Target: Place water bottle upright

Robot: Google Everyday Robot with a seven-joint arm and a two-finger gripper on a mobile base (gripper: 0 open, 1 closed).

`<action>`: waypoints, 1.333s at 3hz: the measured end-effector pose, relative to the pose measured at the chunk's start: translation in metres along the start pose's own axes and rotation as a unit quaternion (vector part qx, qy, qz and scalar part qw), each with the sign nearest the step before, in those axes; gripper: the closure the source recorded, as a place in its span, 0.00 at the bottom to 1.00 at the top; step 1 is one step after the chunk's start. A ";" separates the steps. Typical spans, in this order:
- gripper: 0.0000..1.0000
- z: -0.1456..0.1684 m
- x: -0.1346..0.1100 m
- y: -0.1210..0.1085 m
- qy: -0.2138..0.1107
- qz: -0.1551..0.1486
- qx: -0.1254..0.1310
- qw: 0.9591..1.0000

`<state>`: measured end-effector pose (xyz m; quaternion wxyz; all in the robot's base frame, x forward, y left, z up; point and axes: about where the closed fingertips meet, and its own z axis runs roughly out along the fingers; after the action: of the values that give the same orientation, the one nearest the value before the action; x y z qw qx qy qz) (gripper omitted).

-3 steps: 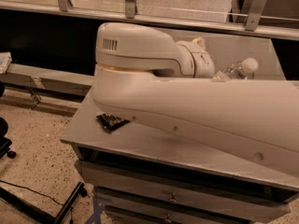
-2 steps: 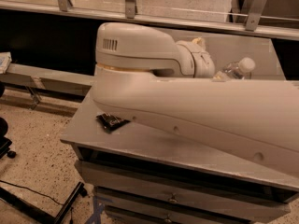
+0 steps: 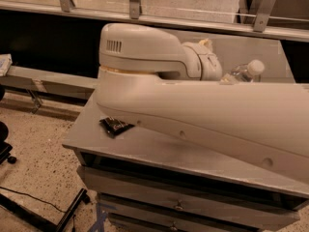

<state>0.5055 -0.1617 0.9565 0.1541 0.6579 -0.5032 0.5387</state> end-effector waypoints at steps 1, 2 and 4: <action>0.15 0.000 0.000 0.000 0.000 0.000 0.000 1.000; 0.12 0.000 0.000 0.000 0.000 0.000 0.000 1.000; 0.00 0.000 0.000 0.000 0.000 0.000 0.000 1.000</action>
Offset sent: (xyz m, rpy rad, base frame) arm -0.0417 0.0120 0.0573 -0.0891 -0.0260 -0.0811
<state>0.5055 -0.1617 0.9565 0.1541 0.6579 -0.5032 0.5387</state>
